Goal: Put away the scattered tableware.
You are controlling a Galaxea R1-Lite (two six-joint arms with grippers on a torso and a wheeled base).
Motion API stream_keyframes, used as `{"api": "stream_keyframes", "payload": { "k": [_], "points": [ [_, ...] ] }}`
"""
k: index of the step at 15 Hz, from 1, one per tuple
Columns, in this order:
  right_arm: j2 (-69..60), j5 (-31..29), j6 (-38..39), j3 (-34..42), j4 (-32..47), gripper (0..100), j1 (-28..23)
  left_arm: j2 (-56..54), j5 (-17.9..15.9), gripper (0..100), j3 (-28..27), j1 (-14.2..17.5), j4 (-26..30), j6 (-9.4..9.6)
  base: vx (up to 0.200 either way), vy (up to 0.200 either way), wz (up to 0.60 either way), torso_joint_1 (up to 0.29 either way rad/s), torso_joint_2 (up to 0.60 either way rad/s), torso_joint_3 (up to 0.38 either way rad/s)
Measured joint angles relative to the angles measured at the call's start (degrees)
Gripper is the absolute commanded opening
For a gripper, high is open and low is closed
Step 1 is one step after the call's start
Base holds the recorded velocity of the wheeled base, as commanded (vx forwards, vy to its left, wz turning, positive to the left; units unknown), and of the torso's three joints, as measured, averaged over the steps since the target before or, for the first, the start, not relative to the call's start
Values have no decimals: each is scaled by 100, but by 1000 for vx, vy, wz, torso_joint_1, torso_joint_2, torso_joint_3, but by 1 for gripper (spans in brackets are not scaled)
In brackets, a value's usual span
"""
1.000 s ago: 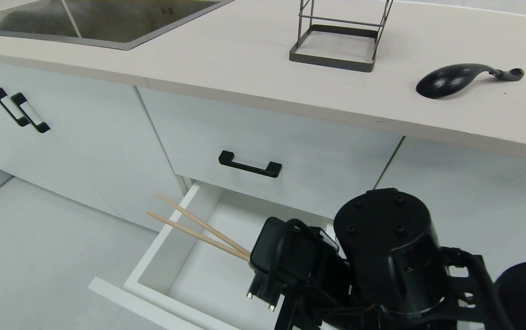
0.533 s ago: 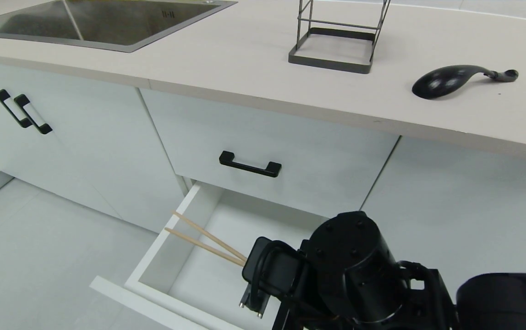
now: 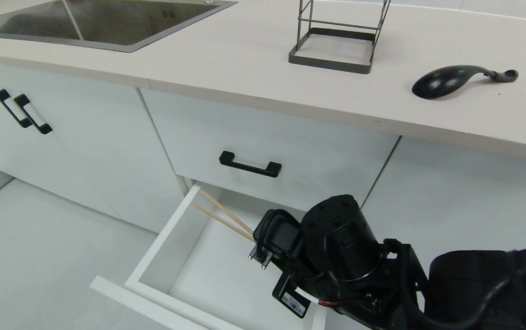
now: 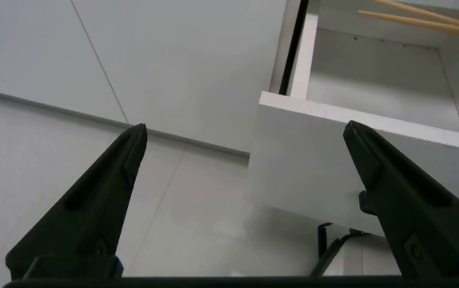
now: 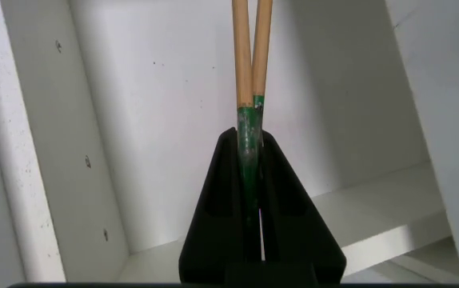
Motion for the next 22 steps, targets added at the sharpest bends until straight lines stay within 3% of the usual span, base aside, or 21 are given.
{"api": "stream_keyframes", "payload": {
  "k": [9,22],
  "points": [
    [791,-193,438,-435,9,0,96,0,-1,100,0,0,0,0,0,0,0,0,0,0],
    [1782,-222,461,-1029,-2,0,-18,0,0,100,0,0,0,0,0,0,0,0,0,0]
  ]
}}
